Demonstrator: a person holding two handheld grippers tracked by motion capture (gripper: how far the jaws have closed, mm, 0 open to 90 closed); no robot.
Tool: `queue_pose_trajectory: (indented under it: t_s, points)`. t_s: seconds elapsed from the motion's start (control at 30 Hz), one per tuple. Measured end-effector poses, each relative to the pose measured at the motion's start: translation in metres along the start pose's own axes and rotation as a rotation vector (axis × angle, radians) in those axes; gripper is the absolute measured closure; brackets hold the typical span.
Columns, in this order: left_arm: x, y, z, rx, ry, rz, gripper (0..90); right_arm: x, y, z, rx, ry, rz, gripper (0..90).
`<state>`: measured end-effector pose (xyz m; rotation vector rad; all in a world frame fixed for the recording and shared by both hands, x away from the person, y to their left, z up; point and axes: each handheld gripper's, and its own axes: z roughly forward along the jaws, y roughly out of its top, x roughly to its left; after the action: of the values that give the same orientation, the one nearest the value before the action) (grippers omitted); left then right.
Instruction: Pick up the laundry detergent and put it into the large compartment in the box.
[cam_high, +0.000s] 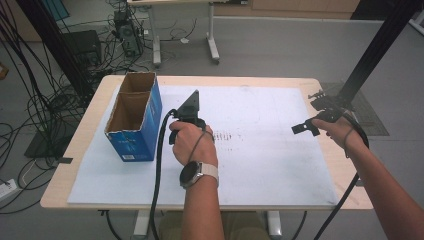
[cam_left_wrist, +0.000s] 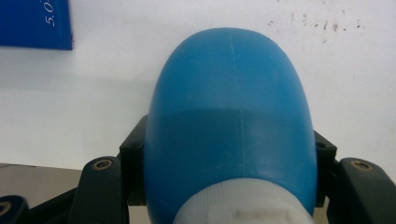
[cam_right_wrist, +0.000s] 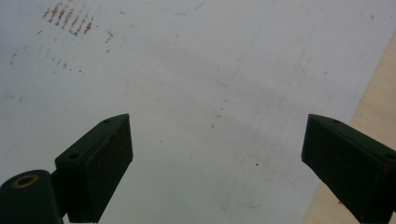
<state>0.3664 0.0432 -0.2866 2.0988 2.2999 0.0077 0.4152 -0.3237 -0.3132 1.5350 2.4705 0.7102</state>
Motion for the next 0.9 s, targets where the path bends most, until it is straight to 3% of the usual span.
queue_pose_trajectory:
  t_s: [0.9]
  points:
    - [0.0002, -0.0002, 0.0, -0.003, -0.002, 0.005, 38.2, 0.0024, 0.0011, -0.0003, -0.001, 0.005, -0.007, 8.7]
